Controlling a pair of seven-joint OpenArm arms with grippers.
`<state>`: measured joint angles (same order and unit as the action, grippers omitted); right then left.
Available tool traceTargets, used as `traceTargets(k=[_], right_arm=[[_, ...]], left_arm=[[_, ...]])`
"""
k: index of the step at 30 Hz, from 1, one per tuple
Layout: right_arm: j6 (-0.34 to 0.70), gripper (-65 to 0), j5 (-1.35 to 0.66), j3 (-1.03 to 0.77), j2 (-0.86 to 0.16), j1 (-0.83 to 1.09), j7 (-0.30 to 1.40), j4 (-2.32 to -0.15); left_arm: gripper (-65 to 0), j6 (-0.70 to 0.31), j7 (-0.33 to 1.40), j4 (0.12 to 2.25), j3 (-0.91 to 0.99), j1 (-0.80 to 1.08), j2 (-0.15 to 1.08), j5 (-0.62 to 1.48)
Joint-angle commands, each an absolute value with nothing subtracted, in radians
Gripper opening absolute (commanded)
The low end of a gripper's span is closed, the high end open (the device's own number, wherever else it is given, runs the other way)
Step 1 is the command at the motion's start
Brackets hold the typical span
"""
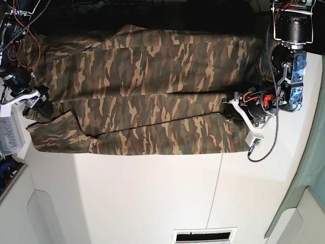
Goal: Layout the t-shirt on the table in an organized manner, then fold the t-shirt properly
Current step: 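Lower the shirt and regrasp its edge with the left gripper, then grasp the shirt edge with the right gripper and pull it outward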
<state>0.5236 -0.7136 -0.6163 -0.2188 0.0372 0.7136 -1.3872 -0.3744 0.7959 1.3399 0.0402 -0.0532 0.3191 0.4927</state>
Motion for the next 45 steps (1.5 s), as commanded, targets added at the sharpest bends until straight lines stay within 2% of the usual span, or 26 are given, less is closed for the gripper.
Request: traceTargets(k=[1,10,13,19,29,40,45], right_arm=[[0.531,-29.4,-0.733,-0.622,-0.236,0.023,0.683,-1.401],[0.526,-29.4,-0.713,-0.574,-0.229,-0.009,0.662,-1.400],[0.492,-29.4,-0.683,-0.519,-0.229,-0.011,0.640,-1.400],[0.424,-29.2,-0.601,-0.498,-0.184,-0.017,0.620,-1.394],[0.430,-29.2,-0.583,-0.498,-0.149,-0.119,0.583,-1.192],[0.431,-29.5,-0.583,-0.496,-0.146,-0.144,0.578,-1.175],[0.432,-40.6,-0.583,-0.496,-0.146,-0.144,0.573,-1.152]], left_arm=[[-37.8,-0.379,0.782,1.357,0.045,-0.078,0.332,0.516],[-37.6,-0.379,0.745,1.357,0.045,-0.083,0.332,0.535],[-34.7,-0.393,0.752,1.357,0.045,-0.083,0.332,0.535],[-34.6,-0.402,0.777,1.357,0.045,-0.083,0.332,0.535],[-34.6,-0.404,0.783,1.357,0.045,-0.082,0.332,0.534],[-34.2,-0.404,0.774,1.357,0.045,-0.083,0.332,0.535],[-32.9,-0.403,0.757,1.357,0.045,-0.083,0.332,0.535]])
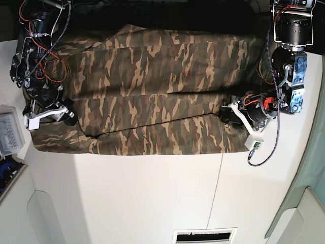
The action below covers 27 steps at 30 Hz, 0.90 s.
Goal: Layout the t-shirt on the table in an organized manner, then fold the t-shirt properly
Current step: 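Grasp the shirt edge with the right gripper and pull it outward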
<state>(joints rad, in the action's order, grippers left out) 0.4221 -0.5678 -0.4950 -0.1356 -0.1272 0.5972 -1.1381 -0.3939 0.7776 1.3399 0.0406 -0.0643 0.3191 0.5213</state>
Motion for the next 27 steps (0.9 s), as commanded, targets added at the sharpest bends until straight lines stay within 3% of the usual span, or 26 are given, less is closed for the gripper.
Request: traceTargets(k=[1,5,9,11,14,15,27], right_arm=[[0.433,-42.8,-0.583,-0.496,-0.146,-0.144,0.568,-1.147],[0.470,-65.0,-0.582,-0.496,-0.147,-0.144,0.519,-1.122],[0.530,-65.0,-0.583,-0.496,-0.146,-0.143,0.519,-1.112],[0.532,-65.0,-0.583,-0.496,-0.146,-0.144,0.519,-1.112],[0.532,-65.0,-0.583,-0.496,-0.146,-0.143,0.519,-1.112],[0.532,-65.0,-0.583,-0.496,-0.146,-0.143,0.519,-1.112],[0.555,-65.0,-0.620,-0.505,-0.154,-0.143,0.524,-1.171]], left_arm=[[-32.9,-0.403,0.756,1.357,0.045,-0.083,0.332,0.535],[-33.0,-0.369,0.714,1.357,0.045,-0.083,0.332,0.535],[-37.6,-0.366,0.684,1.357,0.045,-0.084,0.329,0.535],[-45.5,-0.356,0.675,1.357,0.045,-0.084,0.327,0.535],[-62.7,-0.351,0.646,1.357,0.045,-0.083,0.327,0.535],[-65.0,-0.351,0.634,1.357,0.045,-0.083,0.327,0.534],[-65.0,-0.441,0.633,1.433,0.045,-0.098,0.339,0.529]])
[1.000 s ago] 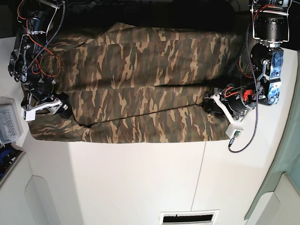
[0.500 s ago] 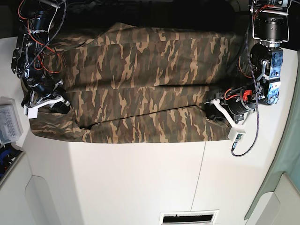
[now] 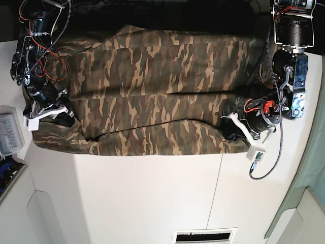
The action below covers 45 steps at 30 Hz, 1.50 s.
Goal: Layout the t-shirt on the table in an organized manner, then fold the t-shirt properly
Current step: 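Grasp the shirt edge with the right gripper and pull it outward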
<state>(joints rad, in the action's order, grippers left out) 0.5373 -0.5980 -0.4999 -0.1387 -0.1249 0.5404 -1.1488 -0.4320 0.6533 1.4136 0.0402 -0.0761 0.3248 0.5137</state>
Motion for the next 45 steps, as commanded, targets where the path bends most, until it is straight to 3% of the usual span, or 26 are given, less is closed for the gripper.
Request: traceTargets(k=[1,12,18,28,29,30,32,33,34,41,45], right_arm=[[0.555,-65.0,-0.624,-0.505,-0.154,-0.143,0.526,-1.189],[0.554,-65.0,-0.651,-0.507,-0.155,-0.144,0.539,-1.396],[0.553,-65.0,-0.562,-0.510,-0.182,-0.212,0.538,-1.430],[0.551,-65.0,-0.504,-0.486,-0.367,-0.479,0.526,-1.153],[0.549,-65.0,-0.504,-0.477,-0.381,-0.508,0.527,-1.110],[0.549,-58.3,-0.504,-0.467,-0.391,-0.532,0.527,-1.071],[0.546,-32.9,-0.505,-0.445,-0.404,-0.559,0.527,-1.015],[0.545,-23.2,-0.505,-0.435,-0.407,-0.559,0.527,-1.003],[0.546,-19.3,-0.504,-0.430,-0.407,-0.555,0.528,-1.002],[0.546,-20.2,-0.524,-0.441,-0.407,-0.485,0.589,-1.006],[0.547,-20.3,-0.616,-0.493,-0.407,-0.391,0.672,-1.038]], left_arm=[[-65.0,-0.440,0.633,1.447,0.045,-0.099,0.346,0.527],[-65.0,-0.437,0.632,1.453,0.045,-0.217,0.369,0.481],[-65.0,-0.430,0.625,1.292,0.045,-0.332,0.368,0.473],[-65.0,-0.430,0.536,0.925,0.027,-0.558,0.346,0.427],[-62.5,-0.430,0.535,0.893,0.012,-0.583,0.347,0.425],[-52.9,-0.430,0.535,0.866,-0.006,-0.604,0.347,0.416],[-35.9,-0.430,0.535,0.837,-0.039,-0.628,0.347,0.401],[-31.9,-0.430,0.537,0.834,-0.053,-0.631,0.347,0.398],[-31.5,-0.430,0.547,0.835,-0.063,-0.632,0.347,0.393],[-31.7,-0.438,0.678,0.838,-0.071,-0.625,0.351,0.377],[-32.1,-0.550,0.751,0.944,-0.071,-0.554,0.377,0.415]])
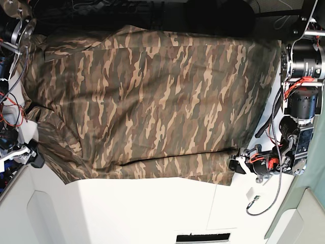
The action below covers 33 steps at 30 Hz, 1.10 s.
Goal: Layout the t-shirt on the table in an organized manner, then fold the t-shirt properly
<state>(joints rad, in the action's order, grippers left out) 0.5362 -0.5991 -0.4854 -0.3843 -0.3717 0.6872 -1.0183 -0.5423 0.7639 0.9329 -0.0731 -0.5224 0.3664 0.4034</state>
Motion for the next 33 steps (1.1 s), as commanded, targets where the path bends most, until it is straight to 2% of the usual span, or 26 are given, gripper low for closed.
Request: traceTargets(k=[1,9,10,12,15,17,22,27,33], right_arm=[[0.547,-20.3,-0.633,-0.514,-0.407,-0.355,0.675,-1.058],[0.566,-20.6,-0.765,-0.638,-0.407,-0.109,0.713,-1.185],[0.569,-23.0,-0.789,-0.637,-0.406,-0.086,0.713,-1.199],[0.570,-35.5,-0.826,-0.637,-0.400,-0.046,0.720,-1.222],[0.574,-65.0,-0.846,-0.629,-0.391,-0.008,0.773,-1.226],[0.582,-65.0,-0.845,-0.624,-0.375,0.003,0.790,-1.226],[0.584,-65.0,-0.789,-0.598,-0.325,0.010,0.762,-1.225],[0.579,-65.0,-0.630,-0.502,-0.321,0.004,0.646,-1.183],[0.571,-65.0,-0.498,-0.426,-0.321,-0.082,0.527,-1.092]], left_arm=[[-32.1,-0.551,0.760,0.997,-0.071,-0.516,0.388,0.431],[-32.1,-0.508,0.754,1.377,-0.071,-0.195,0.429,0.453],[-32.1,-0.499,0.742,1.402,-0.071,-0.165,0.429,0.453],[-32.1,-0.471,0.726,1.428,-0.071,-0.114,0.429,0.452],[-32.2,-0.451,0.721,1.427,-0.071,-0.059,0.429,0.448],[-36.6,-0.452,0.721,1.427,-0.071,-0.036,0.429,0.439],[-65.0,-0.485,0.677,1.427,-0.071,0.007,0.429,0.400],[-65.0,-0.487,0.663,1.385,-0.071,0.041,0.418,0.357],[-65.0,-0.483,0.651,1.235,-0.071,-0.031,0.364,0.308]])
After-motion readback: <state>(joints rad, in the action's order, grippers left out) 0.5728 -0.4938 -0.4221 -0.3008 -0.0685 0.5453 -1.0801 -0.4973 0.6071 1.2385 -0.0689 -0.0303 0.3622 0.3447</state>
